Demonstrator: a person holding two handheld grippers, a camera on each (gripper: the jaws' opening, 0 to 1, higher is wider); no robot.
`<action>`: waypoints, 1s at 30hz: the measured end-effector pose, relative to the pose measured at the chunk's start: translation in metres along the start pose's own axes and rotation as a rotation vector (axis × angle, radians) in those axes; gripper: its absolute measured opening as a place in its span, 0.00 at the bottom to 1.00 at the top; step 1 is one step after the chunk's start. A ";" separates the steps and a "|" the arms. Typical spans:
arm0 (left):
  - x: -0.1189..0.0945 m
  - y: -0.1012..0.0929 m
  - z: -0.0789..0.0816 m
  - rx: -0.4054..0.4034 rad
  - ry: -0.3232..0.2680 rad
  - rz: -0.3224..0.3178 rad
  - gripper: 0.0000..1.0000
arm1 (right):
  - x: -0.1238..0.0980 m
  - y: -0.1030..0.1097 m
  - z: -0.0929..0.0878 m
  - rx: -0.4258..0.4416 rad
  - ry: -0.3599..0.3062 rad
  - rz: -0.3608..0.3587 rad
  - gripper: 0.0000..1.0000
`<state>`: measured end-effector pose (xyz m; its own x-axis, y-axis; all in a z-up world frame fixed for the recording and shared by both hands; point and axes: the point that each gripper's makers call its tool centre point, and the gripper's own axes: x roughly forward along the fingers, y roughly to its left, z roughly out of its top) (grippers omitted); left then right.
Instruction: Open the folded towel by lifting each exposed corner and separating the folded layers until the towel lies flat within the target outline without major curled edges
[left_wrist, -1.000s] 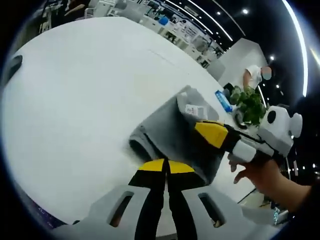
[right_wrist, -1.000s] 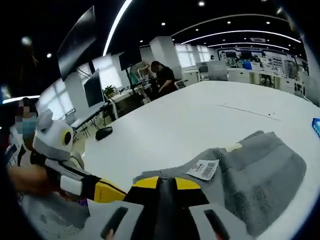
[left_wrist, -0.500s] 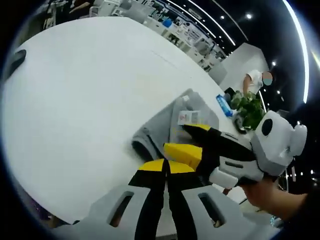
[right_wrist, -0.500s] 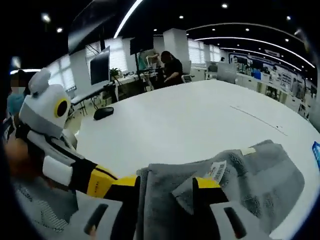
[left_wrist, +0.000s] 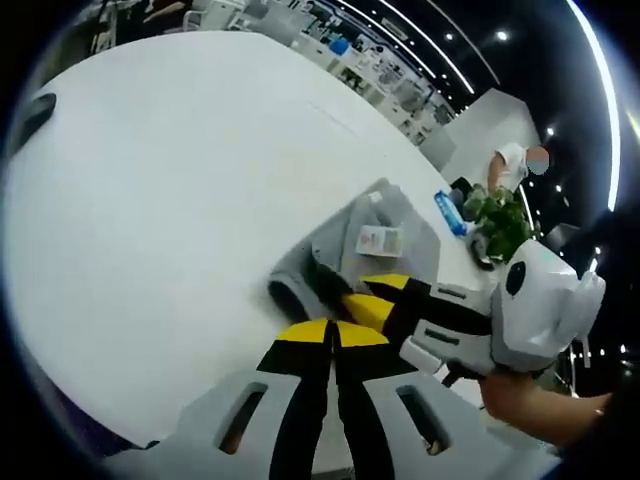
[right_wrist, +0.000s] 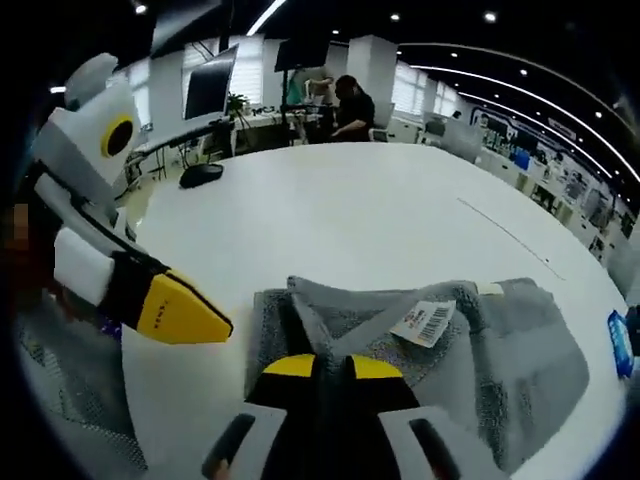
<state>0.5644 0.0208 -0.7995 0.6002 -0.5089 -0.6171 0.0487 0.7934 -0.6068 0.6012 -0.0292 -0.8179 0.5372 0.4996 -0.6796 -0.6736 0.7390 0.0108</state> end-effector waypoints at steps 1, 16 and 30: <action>0.000 0.000 0.000 0.006 0.000 0.003 0.00 | -0.001 0.000 0.000 0.015 -0.001 0.006 0.05; 0.021 -0.011 0.023 0.264 -0.032 0.075 0.00 | -0.061 -0.011 0.024 0.135 -0.158 -0.055 0.03; 0.053 0.005 0.016 0.398 0.043 0.185 0.00 | -0.104 -0.042 0.011 0.278 -0.223 -0.134 0.00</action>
<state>0.6091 0.0032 -0.8275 0.5943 -0.3529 -0.7227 0.2521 0.9350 -0.2493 0.5795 -0.1076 -0.7395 0.7293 0.4536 -0.5122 -0.4429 0.8836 0.1518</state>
